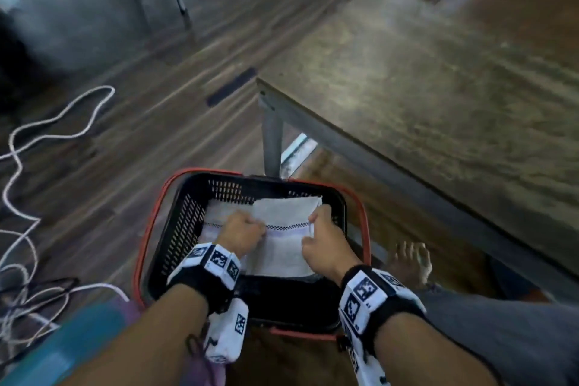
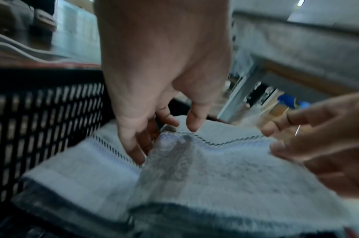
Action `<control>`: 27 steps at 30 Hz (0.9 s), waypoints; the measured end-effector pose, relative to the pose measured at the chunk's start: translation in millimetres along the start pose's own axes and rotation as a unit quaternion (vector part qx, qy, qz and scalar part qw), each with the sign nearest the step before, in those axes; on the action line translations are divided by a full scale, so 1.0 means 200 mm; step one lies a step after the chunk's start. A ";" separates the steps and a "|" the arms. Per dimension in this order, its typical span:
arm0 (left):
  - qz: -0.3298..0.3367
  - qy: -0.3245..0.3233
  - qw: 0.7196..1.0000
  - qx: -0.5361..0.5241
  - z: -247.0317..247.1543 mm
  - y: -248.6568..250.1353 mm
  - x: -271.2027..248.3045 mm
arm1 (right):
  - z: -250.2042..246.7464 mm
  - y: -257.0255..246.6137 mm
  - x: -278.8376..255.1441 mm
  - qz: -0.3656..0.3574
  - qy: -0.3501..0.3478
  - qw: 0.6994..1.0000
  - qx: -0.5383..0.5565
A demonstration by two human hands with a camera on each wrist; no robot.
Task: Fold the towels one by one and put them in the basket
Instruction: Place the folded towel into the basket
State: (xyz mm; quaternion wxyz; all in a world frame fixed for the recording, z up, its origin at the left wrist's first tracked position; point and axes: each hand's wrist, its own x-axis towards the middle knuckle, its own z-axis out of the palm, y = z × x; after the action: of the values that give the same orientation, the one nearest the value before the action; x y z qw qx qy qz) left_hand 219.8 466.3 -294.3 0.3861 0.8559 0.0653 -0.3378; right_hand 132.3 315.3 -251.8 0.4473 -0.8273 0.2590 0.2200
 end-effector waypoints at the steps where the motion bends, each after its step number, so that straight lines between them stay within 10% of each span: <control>1: 0.002 0.009 1.000 0.022 0.04 -0.01 0.03 | 0.01 0.03 0.03 0.011 -0.006 1.000 -0.010; 14: 0.030 0.066 0.980 0.183 0.29 -0.06 0.20 | 0.10 0.15 0.15 0.029 -0.019 0.996 -0.083; 27: 0.110 -0.048 0.958 0.262 0.34 -0.15 0.28 | 0.07 0.12 0.37 0.149 -0.077 0.986 -0.008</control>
State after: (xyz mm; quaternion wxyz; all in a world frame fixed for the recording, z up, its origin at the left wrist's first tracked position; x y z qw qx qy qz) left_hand 214.8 432.2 -379.7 0.1855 0.9117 -0.1387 -0.3393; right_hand 173.3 299.6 -318.2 0.4215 -0.7639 0.3420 0.3490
